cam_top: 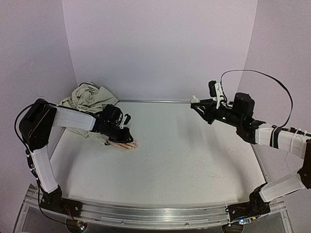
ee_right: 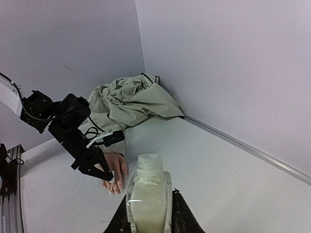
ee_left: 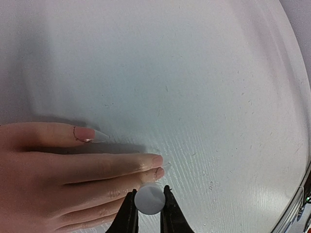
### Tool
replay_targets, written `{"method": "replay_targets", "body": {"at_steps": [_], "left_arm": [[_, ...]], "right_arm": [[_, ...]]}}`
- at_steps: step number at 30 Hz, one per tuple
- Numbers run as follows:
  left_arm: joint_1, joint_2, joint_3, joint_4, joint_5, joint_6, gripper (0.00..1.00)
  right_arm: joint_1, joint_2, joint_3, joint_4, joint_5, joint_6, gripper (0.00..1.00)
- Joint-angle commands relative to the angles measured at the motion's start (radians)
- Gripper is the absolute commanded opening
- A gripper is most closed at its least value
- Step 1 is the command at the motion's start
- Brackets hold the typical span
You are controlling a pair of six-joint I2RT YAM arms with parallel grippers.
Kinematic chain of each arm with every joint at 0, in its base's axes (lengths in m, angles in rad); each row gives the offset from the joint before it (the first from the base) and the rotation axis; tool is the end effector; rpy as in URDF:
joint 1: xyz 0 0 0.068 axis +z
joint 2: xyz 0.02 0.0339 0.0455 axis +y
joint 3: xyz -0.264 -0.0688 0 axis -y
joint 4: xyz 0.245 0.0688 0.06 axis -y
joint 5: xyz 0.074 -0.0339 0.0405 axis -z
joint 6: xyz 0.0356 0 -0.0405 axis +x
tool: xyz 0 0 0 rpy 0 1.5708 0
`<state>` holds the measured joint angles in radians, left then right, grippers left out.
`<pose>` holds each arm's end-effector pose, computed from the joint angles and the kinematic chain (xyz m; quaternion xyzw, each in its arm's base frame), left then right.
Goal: Paint the nails
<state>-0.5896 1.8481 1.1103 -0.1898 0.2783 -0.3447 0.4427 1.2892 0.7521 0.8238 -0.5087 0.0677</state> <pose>0.3094 -0.2188 0.1604 0.1583 0.9272 -0.2585 0.2202 0.2534 0.1393 0.3230 -0.3060 0.5319 0.3415 0.7120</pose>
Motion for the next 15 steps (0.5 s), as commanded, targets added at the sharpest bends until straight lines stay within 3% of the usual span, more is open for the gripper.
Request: {"method": "replay_targets", "body": {"at_steps": [1,15], "left_arm": [[0.004,-0.047,-0.009,0.025,-0.007,0.013,0.00],[0.004,-0.054,-0.014,0.023,-0.015,0.036,0.00]], "right_arm": [[-0.005,-0.008,0.011,0.083,-0.022,0.009,0.00],[-0.007,0.001,0.016,0.084,-0.028,0.011,0.00]]}}
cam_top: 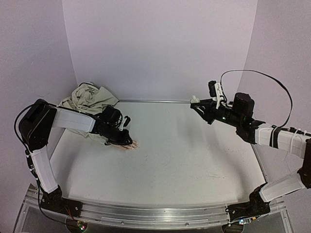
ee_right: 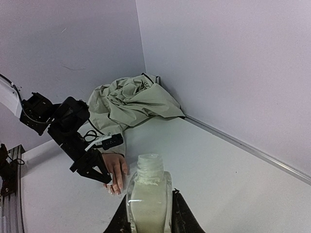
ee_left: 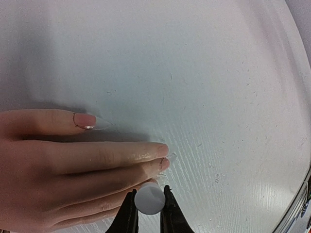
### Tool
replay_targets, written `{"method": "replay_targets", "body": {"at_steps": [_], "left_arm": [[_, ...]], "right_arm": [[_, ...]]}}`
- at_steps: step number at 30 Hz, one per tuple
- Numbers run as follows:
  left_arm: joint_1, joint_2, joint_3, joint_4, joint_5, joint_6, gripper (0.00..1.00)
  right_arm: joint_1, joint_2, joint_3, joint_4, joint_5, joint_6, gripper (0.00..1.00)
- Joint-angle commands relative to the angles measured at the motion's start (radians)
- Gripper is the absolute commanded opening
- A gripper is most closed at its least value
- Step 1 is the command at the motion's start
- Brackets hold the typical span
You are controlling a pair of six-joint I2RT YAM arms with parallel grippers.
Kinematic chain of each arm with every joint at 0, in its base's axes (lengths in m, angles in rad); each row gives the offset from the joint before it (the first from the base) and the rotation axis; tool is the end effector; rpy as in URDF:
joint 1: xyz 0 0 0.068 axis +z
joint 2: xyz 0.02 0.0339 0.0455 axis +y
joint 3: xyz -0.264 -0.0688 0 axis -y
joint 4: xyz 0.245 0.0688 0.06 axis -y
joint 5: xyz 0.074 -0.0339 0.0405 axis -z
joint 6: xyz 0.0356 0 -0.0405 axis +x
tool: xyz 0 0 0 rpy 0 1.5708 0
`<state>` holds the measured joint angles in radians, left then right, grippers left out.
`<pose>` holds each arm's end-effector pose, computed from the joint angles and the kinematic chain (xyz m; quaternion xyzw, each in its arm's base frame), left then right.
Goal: Paint the nails
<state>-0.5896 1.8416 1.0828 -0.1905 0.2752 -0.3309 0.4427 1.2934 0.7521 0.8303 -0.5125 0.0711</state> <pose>0.3044 -0.2153 0.1548 0.1632 0.9298 -0.2515 0.2134 0.2539 0.1397 0.3225 -0.3065 0.5309 0.3436 0.7114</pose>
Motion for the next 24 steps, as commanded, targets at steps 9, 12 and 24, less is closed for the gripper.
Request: {"method": "replay_targets", "body": {"at_steps": [9,12,24], "left_arm": [[0.004,-0.040,0.024,0.024,-0.023,0.032,0.00],[0.003,-0.039,0.029,0.025,-0.031,0.033,0.00],[-0.002,-0.015,0.046,0.031,0.017,0.024,0.00]], "right_arm": [[-0.007,-0.003,0.013,0.079,-0.024,0.008,0.00],[-0.007,-0.003,0.013,0.079,-0.024,0.009,0.00],[-0.007,-0.005,0.012,0.079,-0.026,0.009,0.00]]}}
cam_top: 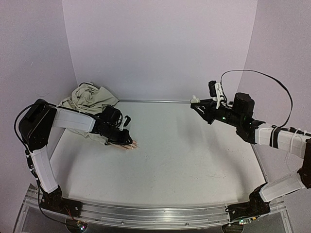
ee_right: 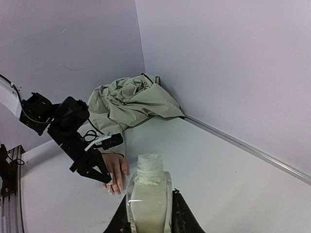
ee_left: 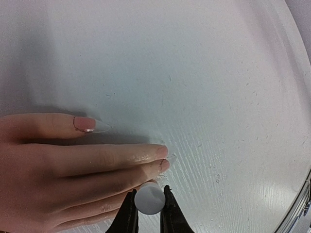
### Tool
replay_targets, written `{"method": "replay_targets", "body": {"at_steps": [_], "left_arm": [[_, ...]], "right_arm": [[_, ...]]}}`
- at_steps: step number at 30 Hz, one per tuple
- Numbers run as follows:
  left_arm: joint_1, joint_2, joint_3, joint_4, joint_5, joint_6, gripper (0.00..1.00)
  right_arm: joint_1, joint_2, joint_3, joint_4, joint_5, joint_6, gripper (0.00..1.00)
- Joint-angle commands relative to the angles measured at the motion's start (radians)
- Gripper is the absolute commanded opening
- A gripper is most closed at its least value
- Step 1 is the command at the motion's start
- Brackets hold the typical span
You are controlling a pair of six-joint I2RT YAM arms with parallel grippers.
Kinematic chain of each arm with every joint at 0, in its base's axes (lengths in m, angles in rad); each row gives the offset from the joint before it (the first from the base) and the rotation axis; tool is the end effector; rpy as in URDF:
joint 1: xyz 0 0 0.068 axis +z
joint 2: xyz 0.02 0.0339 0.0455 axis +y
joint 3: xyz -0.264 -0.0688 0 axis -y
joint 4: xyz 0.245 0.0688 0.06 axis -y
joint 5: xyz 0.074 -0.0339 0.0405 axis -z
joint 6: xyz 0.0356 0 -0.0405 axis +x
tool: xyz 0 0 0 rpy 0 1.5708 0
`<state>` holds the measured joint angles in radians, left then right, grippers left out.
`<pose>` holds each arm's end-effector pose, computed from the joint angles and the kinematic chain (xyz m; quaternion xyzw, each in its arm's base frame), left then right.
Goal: Paint the nails
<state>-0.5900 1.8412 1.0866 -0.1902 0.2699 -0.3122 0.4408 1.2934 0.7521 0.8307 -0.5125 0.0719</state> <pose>0.3051 -0.2157 0.1560 0.1716 0.9279 -0.2482 0.2188 0.2542 0.1392 0.3226 -0.3058 0.5312 0.3432 0.7117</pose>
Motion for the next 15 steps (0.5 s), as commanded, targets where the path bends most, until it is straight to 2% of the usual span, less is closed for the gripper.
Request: {"method": "replay_targets", "body": {"at_steps": [1,15], "left_arm": [[-0.001,-0.013,0.043,0.032,0.025,0.005,0.00],[-0.012,0.018,0.062,0.042,0.037,0.001,0.00]], "right_arm": [[-0.005,-0.004,0.012,0.079,-0.026,0.008,0.00],[-0.006,-0.001,0.012,0.081,-0.030,0.011,0.00]]}}
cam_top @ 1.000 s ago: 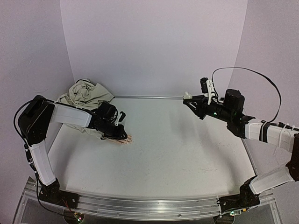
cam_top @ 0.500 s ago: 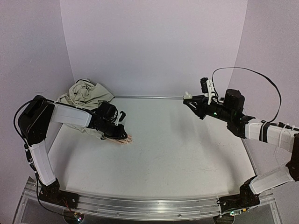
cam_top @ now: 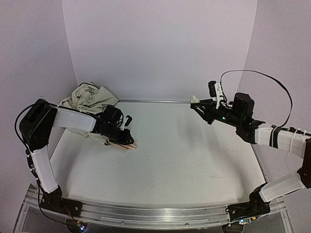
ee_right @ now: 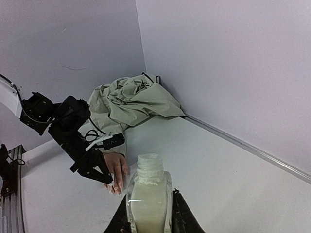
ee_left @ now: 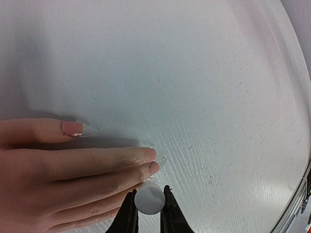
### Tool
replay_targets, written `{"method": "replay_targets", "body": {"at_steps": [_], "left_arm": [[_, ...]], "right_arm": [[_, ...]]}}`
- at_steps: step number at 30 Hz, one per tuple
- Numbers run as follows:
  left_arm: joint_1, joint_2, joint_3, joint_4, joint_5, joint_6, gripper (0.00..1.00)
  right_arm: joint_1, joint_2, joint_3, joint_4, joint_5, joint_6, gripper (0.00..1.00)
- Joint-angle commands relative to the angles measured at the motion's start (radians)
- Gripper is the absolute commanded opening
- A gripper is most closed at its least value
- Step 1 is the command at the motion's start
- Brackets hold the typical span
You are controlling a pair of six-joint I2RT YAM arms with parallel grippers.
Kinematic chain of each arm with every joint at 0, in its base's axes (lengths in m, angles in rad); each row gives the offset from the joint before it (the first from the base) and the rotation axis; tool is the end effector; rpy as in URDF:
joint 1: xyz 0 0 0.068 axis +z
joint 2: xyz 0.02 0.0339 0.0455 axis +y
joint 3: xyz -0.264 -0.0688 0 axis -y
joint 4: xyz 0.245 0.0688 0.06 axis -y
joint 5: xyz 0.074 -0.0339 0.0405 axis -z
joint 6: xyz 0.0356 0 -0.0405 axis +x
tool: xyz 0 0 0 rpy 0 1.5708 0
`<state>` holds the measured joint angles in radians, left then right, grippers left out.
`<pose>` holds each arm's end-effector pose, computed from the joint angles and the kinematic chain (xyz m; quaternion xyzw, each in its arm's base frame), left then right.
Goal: Paint the nails
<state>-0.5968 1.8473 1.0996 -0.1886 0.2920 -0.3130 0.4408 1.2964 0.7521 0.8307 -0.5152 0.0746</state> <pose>0.3057 -0.2201 0.1578 0.1779 0.9241 -0.2598 0.2165 0.2546 0.1395 0.3217 -0.3061 0.5324 0.3449 0.7099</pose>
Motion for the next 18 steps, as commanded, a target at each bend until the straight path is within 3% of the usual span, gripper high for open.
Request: {"method": "replay_targets", "body": {"at_steps": [1,18], "left_arm": [[-0.005,0.014,0.051,0.040,0.017,0.002,0.00],[-0.013,0.047,0.078,0.040,0.033,0.000,0.00]], "right_arm": [[-0.006,-0.004,0.012,0.081,-0.028,0.008,0.00],[-0.008,-0.005,0.010,0.082,-0.031,0.011,0.00]]}}
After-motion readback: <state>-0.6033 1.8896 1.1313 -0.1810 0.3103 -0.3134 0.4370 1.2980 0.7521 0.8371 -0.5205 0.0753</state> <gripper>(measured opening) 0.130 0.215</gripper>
